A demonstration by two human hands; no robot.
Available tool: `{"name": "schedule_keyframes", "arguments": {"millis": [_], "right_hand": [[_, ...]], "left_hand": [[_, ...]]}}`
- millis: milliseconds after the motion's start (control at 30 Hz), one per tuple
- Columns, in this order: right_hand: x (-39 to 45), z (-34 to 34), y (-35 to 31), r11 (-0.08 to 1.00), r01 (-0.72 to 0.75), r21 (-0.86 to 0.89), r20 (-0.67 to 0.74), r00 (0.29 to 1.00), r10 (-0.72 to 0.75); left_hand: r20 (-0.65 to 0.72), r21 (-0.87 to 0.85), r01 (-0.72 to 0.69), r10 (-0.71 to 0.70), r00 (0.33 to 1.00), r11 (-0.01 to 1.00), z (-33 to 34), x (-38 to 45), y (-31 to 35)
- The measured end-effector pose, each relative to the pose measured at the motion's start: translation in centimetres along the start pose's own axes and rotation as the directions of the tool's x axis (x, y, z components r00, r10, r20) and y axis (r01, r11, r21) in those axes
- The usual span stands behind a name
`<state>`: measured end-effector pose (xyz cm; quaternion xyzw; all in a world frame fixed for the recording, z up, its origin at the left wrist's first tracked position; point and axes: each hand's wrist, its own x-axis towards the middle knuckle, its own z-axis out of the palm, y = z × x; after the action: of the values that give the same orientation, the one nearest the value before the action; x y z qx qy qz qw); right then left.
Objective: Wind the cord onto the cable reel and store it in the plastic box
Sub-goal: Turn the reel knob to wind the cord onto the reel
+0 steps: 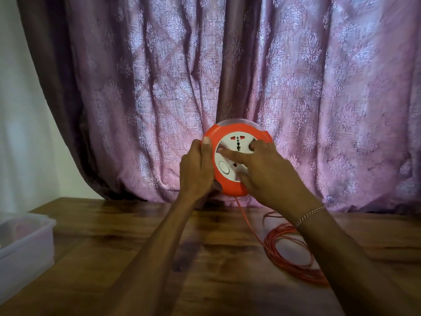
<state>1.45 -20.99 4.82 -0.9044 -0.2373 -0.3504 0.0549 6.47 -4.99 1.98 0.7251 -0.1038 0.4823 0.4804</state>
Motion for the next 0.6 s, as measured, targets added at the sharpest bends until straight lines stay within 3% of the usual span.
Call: {"name": "schedule_keyframes", "arguments": {"millis": [133, 200, 333, 467, 533, 600], "right_hand": [[0.5, -0.1, -0.1, 0.998, -0.024, -0.052, -0.086, 0.996, 0.020], [0.8, 0.2, -0.3, 0.997, -0.066, -0.031, -0.208, 0.977, 0.058], [1.6, 1.2, -0.7, 0.965, -0.192, 0.180, -0.447, 0.858, 0.254], [1.7, 0.4, 0.0, 0.976, -0.150, 0.160, -0.419, 0.885, 0.205], [1.4, -0.3, 0.5, 0.993, -0.073, 0.088, -0.421, 0.901, 0.104], [0.9, -0.4, 0.8, 0.996, 0.031, 0.081, -0.333, 0.943, -0.003]], "left_hand": [[-0.011, 0.012, -0.007, 0.007, 1.000, 1.000, 0.2, 0.0, -0.3], [-0.028, 0.014, -0.008, 0.008, 1.000, 1.000, 0.1, 0.3, -0.4], [-0.020, -0.036, 0.001, -0.002, 1.000, 0.999, -0.3, 1.0, -0.4], [-0.002, -0.029, -0.004, 0.004, 1.000, 1.000, -0.5, 1.1, -0.1], [-0.003, -0.040, 0.000, 0.000, 1.000, 0.999, -0.4, 1.1, 0.0], [-0.008, -0.027, -0.009, 0.009, 1.000, 1.000, -0.4, 1.1, 0.0]]}}
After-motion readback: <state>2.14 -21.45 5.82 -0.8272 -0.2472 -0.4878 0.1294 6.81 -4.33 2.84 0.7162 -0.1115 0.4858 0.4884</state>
